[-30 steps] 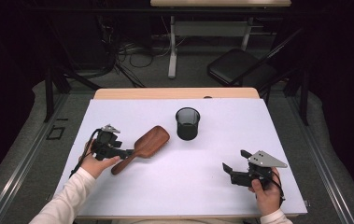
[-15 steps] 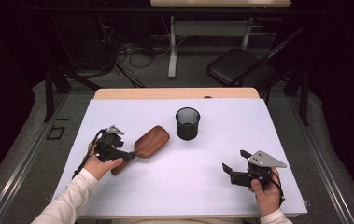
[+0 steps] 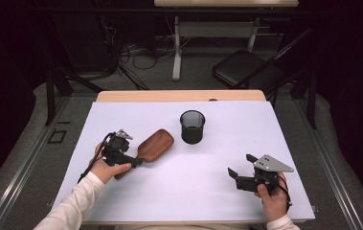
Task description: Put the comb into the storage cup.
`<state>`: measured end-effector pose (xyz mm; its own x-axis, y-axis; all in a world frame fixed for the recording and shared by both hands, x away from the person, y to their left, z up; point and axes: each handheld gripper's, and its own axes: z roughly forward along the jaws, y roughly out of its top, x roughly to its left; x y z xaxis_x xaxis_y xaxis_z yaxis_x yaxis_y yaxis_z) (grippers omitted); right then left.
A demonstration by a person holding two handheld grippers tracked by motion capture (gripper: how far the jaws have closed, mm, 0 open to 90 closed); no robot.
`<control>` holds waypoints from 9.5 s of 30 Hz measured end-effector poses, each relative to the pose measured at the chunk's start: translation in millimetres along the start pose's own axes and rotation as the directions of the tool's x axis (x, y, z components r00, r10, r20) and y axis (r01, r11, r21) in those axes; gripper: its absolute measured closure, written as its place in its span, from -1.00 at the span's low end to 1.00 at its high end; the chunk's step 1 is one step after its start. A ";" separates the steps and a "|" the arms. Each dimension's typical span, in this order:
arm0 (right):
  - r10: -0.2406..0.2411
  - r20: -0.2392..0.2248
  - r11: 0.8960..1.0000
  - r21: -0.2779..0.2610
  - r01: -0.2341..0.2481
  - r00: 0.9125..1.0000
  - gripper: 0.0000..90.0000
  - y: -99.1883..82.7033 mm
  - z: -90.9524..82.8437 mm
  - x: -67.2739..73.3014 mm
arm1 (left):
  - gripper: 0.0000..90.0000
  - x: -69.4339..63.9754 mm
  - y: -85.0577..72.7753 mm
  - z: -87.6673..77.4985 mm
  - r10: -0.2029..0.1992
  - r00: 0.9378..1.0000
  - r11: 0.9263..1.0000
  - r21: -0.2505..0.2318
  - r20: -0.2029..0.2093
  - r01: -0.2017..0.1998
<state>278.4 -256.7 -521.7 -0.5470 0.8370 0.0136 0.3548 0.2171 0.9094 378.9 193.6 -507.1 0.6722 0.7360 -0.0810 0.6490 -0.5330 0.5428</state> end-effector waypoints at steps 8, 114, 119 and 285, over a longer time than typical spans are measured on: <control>-0.003 -0.001 1.000 0.003 0.003 1.000 -0.68 -0.1 0.4 0.1 | -0.65 -3.0 2.5 6.7 0.041 0.999 0.998 0.041 -0.012 -0.041; -0.022 -0.009 1.000 0.022 0.022 1.000 -0.68 -1.7 3.7 0.4 | 0.58 -4.6 10.0 34.7 0.119 0.993 0.970 0.213 -0.012 -0.114; -0.022 -0.009 0.999 0.026 0.022 1.000 -0.68 -1.9 3.8 0.4 | 0.59 -3.9 9.8 34.3 0.120 0.993 0.971 0.211 -0.009 -0.115; -0.036 -0.009 0.998 0.060 0.037 0.999 -0.94 3.4 7.0 13.5 | 0.59 -84.6 45.2 -17.3 0.132 0.983 0.910 -0.409 0.125 -0.070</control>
<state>277.5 -241.2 -521.4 -0.5666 0.8239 -0.0153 0.3794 0.2773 0.8827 345.2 114.5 -461.3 0.7914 0.6009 -0.1126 0.3974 -0.3657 0.8416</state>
